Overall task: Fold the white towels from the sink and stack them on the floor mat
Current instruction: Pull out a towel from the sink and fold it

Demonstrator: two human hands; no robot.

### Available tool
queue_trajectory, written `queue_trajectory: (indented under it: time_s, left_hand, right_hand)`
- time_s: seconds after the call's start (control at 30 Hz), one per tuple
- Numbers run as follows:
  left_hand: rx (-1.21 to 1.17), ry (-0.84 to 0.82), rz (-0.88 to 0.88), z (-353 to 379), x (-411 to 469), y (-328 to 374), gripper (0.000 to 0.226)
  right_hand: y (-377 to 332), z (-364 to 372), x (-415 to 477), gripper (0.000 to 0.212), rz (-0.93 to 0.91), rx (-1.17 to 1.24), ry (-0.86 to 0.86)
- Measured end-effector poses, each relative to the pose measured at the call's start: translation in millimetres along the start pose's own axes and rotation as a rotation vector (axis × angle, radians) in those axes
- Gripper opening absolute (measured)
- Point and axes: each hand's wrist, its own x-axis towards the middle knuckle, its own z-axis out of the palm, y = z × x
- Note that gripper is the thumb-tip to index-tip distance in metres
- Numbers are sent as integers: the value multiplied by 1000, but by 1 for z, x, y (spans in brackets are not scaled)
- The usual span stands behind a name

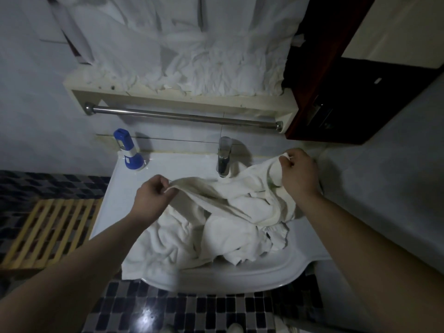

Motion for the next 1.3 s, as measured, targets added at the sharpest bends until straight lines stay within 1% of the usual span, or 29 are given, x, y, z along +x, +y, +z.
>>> queue_trajectory:
  time_s: [0.07,0.13,0.23,0.3,0.37,0.4,0.43,0.5,0.57,0.67,0.73,0.9,1.03,1.1,1.17,1.23,1.3]
  left_hand:
    - [-137,44,8,-2,5,13,21]
    - [-212,80,-10,-3,10,19,16]
    - [-189,103,-102,-3,14,14,21]
    - [-80,8,-200,-3,15,10,31]
    - [89,-183,-301,-5,12,7,43]
    - [173,-246,-335,-6,10,6,43]
    - [235,-262,-364,-8,9,4,41]
    - [268,-222,-393,-14,10,-1,39]
    - [217,-172,-386,-20,10,0,36]
    - [203,-81,-272,-31,13,9,34]
    - [198,-18,-194,-36,12,22,27]
    - [-1,20,-79,-39,13,70,23]
    - [-241,115,-118,-50,19,114,31]
    - [-332,220,-191,-58,25,125,26]
    - [-426,314,-303,-67,33,128,25]
    - [-523,303,-416,-70,36,126,25]
    - [-593,208,-505,-64,33,125,22]
  right_hand:
    - [-8,-9,5,16,-5,56,52]
    - [-15,-18,9,14,0,148,102]
    - [-23,-27,10,14,-45,203,140]
    - [-24,-30,11,14,-66,168,117]
    - [-21,-31,11,18,-48,105,85]
    - [-19,-31,10,19,-25,84,75]
    - [-17,-32,10,20,-12,72,76]
    - [-13,-36,10,19,-6,69,111]
    - [-13,-41,12,17,-18,83,155]
    - [-28,-54,16,19,-67,128,201]
    - [-43,-65,18,19,-109,162,225]
    - [-79,-82,21,20,-213,158,243]
    - [-100,-103,24,21,-249,165,279]
    - [-103,-114,29,20,-227,153,327]
    - [-104,-122,34,21,-203,125,346]
    - [-101,-125,38,20,-149,49,317]
    - [-96,-122,41,19,-102,-34,248]
